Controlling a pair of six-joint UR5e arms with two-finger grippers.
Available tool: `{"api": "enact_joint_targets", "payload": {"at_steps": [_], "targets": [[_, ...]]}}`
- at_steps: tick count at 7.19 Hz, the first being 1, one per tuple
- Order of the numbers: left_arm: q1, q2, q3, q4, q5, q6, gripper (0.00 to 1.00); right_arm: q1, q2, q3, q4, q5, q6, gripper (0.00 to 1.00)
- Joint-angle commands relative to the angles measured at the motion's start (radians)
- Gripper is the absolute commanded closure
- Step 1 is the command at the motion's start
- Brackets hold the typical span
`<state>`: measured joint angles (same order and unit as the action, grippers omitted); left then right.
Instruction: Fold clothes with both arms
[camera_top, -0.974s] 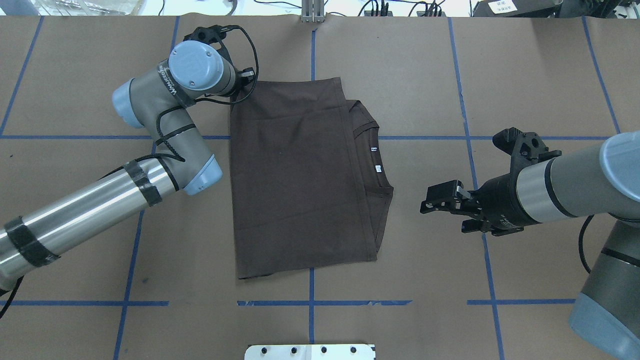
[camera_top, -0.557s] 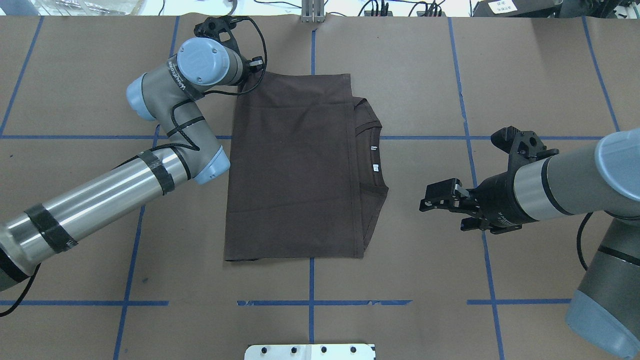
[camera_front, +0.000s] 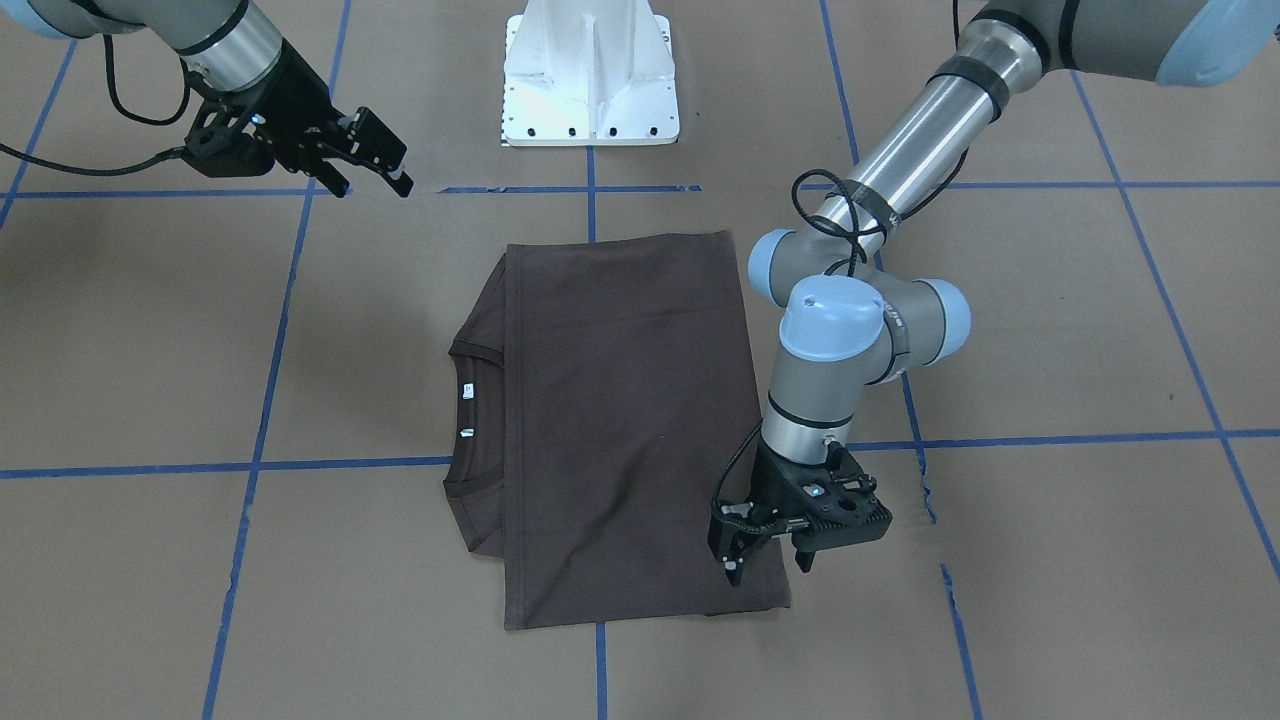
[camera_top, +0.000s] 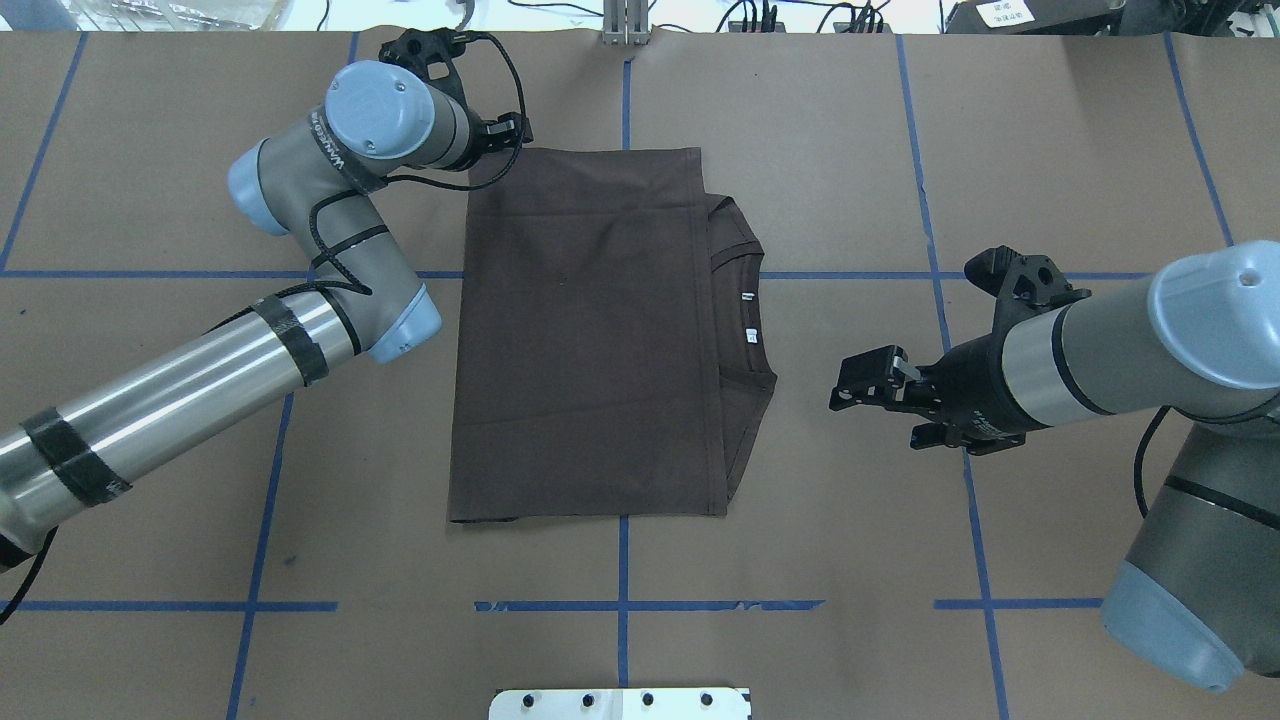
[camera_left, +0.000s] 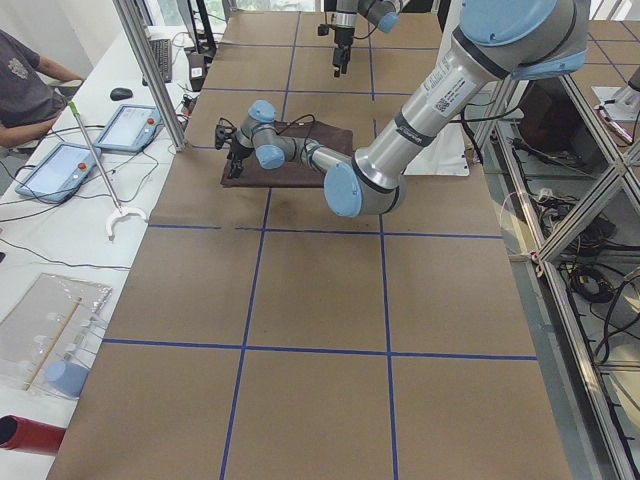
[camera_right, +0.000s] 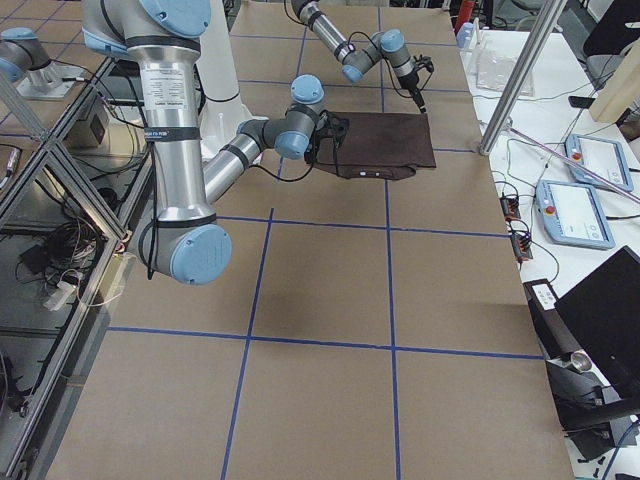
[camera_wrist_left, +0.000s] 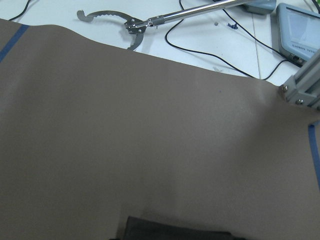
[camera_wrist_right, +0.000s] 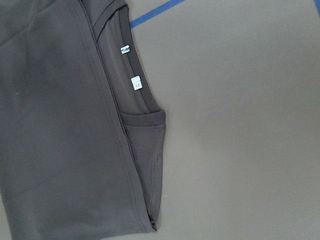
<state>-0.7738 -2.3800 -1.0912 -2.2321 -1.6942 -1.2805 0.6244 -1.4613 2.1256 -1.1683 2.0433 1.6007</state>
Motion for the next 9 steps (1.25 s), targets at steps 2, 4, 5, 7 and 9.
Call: {"api": "enact_joint_targets", "payload": {"at_steps": [2,4,5,7,9], "targets": [[0.036,0.291,-0.525,0.286,-0.119,-0.088,0.0,0.003,0.031,-0.047,-0.001,0.002,-0.002,0.0],[0.162,0.45,-0.761,0.298,-0.137,-0.355,0.0,0.005,0.036,-0.058,-0.001,-0.002,-0.002,0.0],[0.257,0.453,-0.772,0.298,-0.069,-0.543,0.01,0.006,0.036,-0.062,-0.001,-0.006,-0.002,0.0],[0.394,0.469,-0.77,0.304,0.027,-0.741,0.05,0.006,0.036,-0.069,-0.001,-0.015,-0.002,0.0],[0.448,0.493,-0.763,0.305,0.068,-0.773,0.08,0.006,0.036,-0.069,-0.001,-0.015,-0.002,0.0]]}}
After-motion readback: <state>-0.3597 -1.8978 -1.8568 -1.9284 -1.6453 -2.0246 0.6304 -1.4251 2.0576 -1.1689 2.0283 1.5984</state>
